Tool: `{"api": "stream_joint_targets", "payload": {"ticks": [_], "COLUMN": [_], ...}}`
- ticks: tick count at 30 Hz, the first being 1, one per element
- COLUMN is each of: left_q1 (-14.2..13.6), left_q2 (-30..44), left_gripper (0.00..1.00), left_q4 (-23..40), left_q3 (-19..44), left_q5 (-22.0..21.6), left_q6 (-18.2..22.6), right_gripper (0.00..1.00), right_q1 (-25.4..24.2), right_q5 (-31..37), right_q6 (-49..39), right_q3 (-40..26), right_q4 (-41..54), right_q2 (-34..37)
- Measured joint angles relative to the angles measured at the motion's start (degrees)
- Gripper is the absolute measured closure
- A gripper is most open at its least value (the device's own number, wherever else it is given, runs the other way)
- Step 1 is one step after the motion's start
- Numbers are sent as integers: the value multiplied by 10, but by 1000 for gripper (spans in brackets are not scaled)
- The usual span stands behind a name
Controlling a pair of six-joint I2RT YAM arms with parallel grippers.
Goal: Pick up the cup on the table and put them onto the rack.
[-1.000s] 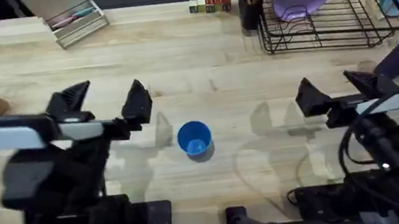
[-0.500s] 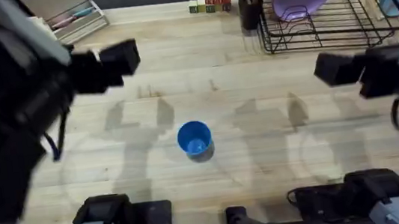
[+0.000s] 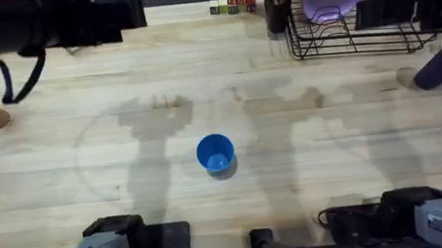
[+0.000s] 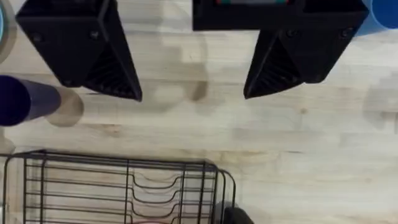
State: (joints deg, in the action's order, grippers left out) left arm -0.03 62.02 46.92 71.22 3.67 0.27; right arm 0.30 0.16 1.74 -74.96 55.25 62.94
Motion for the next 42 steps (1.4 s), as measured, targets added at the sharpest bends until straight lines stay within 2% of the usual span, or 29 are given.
{"api": "stream_joint_targets", "payload": {"ticks": [9, 13, 18, 22, 23, 25, 34, 35, 42], "left_q1": [0, 0, 0, 0, 0, 0, 0, 0, 0], "left_q2": [11, 11, 11, 11, 11, 11, 11, 11, 11], "left_gripper": [7, 7, 6, 7, 7, 7, 7, 7, 7], "left_q4": [5, 5, 5, 5, 5, 5, 5, 5, 5], "left_q3": [7, 7, 7, 7, 7, 7, 7, 7, 7], "left_q5": [0, 0, 0, 0, 0, 0, 0, 0, 0], "left_q6": [0, 0, 0, 0, 0, 0, 0, 0, 0], "right_gripper": [5, 5, 7, 6, 5, 5, 5, 5, 5], "right_q1": [0, -60, -170, -243, -281, -299, -315, -315, -315], "right_q5": [0, 15, 19, 20, 20, 20, 22, 22, 22], "right_q6": [0, 0, 8, 10, 10, 11, 11, 11, 11], "right_q3": [-15, -15, -16, -17, -17, -17, -17, -17, -17], "right_q4": [7, 9, 9, 8, -3, -14, -57, -72, -92], "right_q2": [29, 29, 35, 60, 84, 101, 181, 207, 251]}}
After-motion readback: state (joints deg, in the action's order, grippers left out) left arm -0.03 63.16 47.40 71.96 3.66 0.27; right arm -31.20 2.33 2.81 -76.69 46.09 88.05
